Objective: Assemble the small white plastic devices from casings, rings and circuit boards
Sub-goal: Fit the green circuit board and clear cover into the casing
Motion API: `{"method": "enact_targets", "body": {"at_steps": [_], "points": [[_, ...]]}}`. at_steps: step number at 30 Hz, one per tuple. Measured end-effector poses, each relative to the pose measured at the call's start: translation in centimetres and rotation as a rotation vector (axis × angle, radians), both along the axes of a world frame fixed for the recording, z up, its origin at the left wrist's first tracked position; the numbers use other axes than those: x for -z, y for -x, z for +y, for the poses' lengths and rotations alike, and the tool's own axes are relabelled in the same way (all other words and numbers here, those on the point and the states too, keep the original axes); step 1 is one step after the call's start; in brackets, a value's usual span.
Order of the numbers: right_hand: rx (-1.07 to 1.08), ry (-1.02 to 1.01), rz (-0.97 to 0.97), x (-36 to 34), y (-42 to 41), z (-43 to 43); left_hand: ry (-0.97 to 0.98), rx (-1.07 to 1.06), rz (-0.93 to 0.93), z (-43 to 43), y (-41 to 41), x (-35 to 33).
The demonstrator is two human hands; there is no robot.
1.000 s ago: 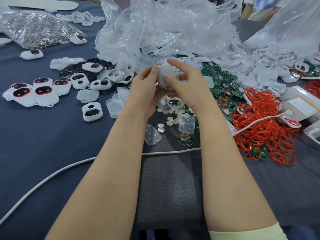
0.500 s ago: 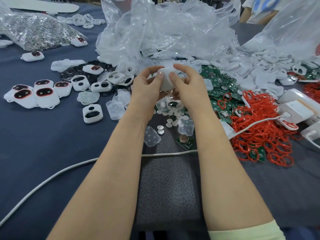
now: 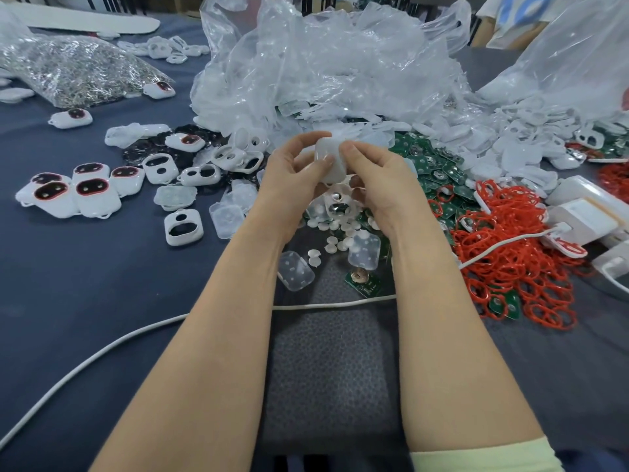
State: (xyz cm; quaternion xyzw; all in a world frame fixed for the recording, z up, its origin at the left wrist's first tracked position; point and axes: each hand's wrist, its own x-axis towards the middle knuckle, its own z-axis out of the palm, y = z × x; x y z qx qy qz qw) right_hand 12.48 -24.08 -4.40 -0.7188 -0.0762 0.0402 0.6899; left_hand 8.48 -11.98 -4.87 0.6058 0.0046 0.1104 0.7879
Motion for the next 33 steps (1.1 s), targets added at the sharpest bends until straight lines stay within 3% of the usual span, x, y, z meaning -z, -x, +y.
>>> {"method": "enact_targets", "body": {"at_steps": [10,14,19,23,26,30,33], "points": [[0.004,-0.026,-0.019,-0.2,0.0,0.5,-0.133,-0.003,-0.030,-0.3,-0.1,0.2],[-0.025,-0.050,0.001,-0.5,0.1,0.4,-0.284,-0.094,-0.038,-0.7,-0.3,0.4],[0.044,-0.235,0.048,-0.6,0.3,0.4,-0.630,-0.198,-0.109,-1.4,-0.1,0.9],[0.024,-0.268,0.073,-0.8,0.6,0.5,-0.747,-0.184,-0.120,-0.7,-0.3,0.7],[0.067,-0.205,0.059,-0.8,0.5,0.7,-0.756,-0.150,-0.108,-0.4,-0.3,0.4],[0.058,-0.154,0.018,-0.6,0.3,0.6,-0.517,-0.042,-0.040,-0.2,0.1,0.0],[-0.019,0.006,-0.052,-0.5,0.2,0.4,-0.609,0.026,-0.008,0.0,0.1,-0.1]]}}
